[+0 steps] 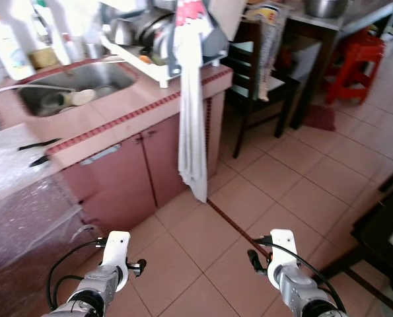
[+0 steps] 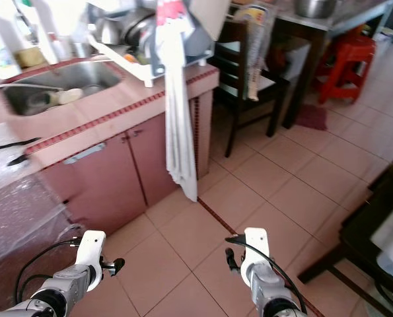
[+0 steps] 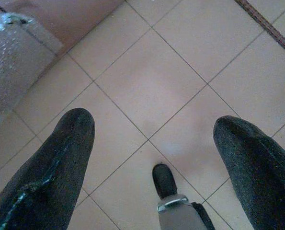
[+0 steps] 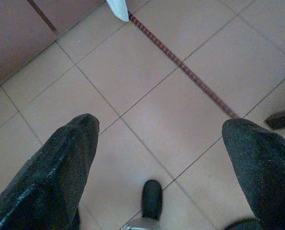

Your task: Kitchen organization

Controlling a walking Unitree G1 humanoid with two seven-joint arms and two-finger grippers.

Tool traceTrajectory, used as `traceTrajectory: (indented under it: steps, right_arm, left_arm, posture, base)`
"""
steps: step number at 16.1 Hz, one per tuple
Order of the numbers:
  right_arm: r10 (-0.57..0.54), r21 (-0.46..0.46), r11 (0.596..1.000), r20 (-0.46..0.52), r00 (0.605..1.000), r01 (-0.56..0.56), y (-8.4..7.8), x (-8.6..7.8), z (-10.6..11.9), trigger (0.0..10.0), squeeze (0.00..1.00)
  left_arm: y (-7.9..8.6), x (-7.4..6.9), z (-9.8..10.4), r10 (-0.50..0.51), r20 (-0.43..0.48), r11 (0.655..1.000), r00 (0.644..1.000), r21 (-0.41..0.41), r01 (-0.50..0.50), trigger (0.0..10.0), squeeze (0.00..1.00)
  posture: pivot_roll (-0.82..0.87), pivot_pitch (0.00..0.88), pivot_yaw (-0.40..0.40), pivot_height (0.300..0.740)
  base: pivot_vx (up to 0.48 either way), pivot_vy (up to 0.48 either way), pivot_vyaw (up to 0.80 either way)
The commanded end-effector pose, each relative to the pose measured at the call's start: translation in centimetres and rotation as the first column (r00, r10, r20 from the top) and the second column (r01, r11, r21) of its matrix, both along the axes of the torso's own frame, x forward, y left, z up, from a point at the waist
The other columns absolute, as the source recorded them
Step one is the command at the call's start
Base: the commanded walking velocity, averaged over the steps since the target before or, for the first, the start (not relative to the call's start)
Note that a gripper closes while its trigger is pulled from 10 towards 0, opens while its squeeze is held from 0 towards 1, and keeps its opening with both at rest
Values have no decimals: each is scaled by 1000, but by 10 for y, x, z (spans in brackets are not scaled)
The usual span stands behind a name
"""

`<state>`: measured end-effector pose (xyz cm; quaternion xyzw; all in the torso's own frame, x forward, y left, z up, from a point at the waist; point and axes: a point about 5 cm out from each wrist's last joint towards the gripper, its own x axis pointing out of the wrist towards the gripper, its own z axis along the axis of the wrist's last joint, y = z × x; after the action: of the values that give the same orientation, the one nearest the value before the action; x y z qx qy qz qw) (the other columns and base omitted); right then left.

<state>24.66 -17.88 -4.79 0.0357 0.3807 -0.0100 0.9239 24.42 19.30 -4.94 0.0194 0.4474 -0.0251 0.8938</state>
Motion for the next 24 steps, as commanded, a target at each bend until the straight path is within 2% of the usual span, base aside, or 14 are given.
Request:
traceTrajectory:
  steps: [1,2,5,8,16,24]
  right_arm:
    - [-67,21,997,-41,997,67,-7,-9,-6,10000,0]
    - [-88,31,995,-55,995,90,-9,-13,-8,10000,0]
    - [-61,7,998,-106,993,62,-12,-28,-18,10000,0]
    - [-26,-6,1000,-124,992,25,-11,-34,-21,10000,0]
    - [6,-24,1000,-128,992,-9,-10,-36,-22,10000,0]
    - [25,-31,999,-137,990,-29,-6,-39,-24,10000,0]
  left_arm:
    - [2,-2,-1,-5,-11,1000,1000,9,5,10000,0]
    - [2,-3,-2,-1,-15,1000,1000,9,1,10000,0]
    - [2,-5,-3,13,-24,1000,1000,9,-13,10000,0]
    - [3,-6,-4,13,-30,1000,999,14,-12,10000,0]
    - [4,-8,-5,8,-38,1000,999,26,-7,10000,0]
    - [5,-9,-5,7,-38,1000,999,24,-7,10000,0]
  posture:
    - [-130,0,34,740]
    - [-131,0,35,740]
    - [-132,0,33,740]
    - [-138,0,38,740]
    - [-136,0,41,740]
    - [-138,0,42,740]
  base:
    - [0,0,0]
    - [0,0,0]
    - [0,0,0]
    - [0,0,0]
    - [0,0,0]
    - [303,0,0]
